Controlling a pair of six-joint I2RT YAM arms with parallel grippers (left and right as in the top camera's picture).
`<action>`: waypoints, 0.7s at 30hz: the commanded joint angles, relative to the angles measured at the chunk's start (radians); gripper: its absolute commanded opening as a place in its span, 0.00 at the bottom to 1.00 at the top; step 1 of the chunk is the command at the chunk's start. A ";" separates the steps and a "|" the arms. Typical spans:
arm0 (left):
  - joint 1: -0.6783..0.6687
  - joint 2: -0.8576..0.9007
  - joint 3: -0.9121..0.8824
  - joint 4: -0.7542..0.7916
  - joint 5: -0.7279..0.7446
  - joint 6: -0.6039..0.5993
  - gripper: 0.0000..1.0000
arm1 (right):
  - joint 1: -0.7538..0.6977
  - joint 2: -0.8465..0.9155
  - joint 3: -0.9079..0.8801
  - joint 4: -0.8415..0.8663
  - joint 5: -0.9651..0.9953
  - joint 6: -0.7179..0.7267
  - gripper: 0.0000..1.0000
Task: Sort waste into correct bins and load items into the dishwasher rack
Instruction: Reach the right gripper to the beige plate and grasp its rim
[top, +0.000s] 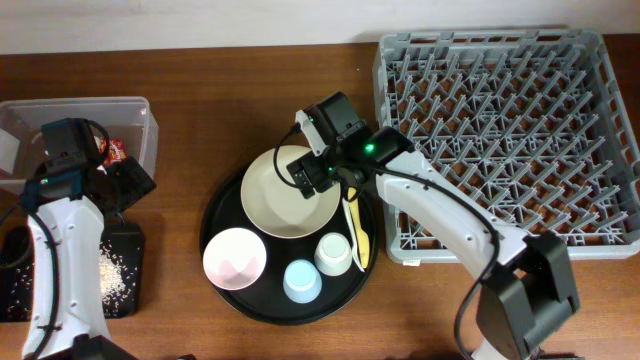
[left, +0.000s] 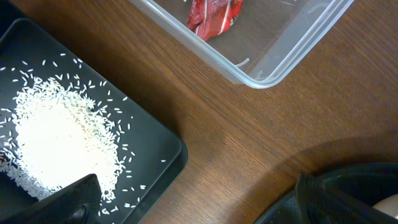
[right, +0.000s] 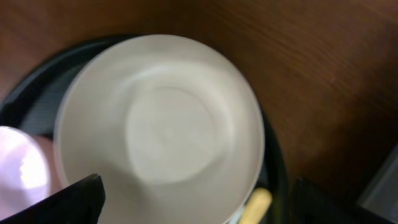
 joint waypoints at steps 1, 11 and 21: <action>0.001 0.001 0.008 0.002 0.003 -0.013 0.99 | -0.005 0.067 0.012 0.008 0.065 -0.010 0.86; 0.001 0.001 0.008 0.002 0.003 -0.013 0.99 | -0.016 0.187 0.012 0.097 0.117 -0.009 0.64; 0.001 0.001 0.008 0.002 0.003 -0.013 0.99 | -0.054 0.214 -0.027 0.104 0.039 0.002 0.65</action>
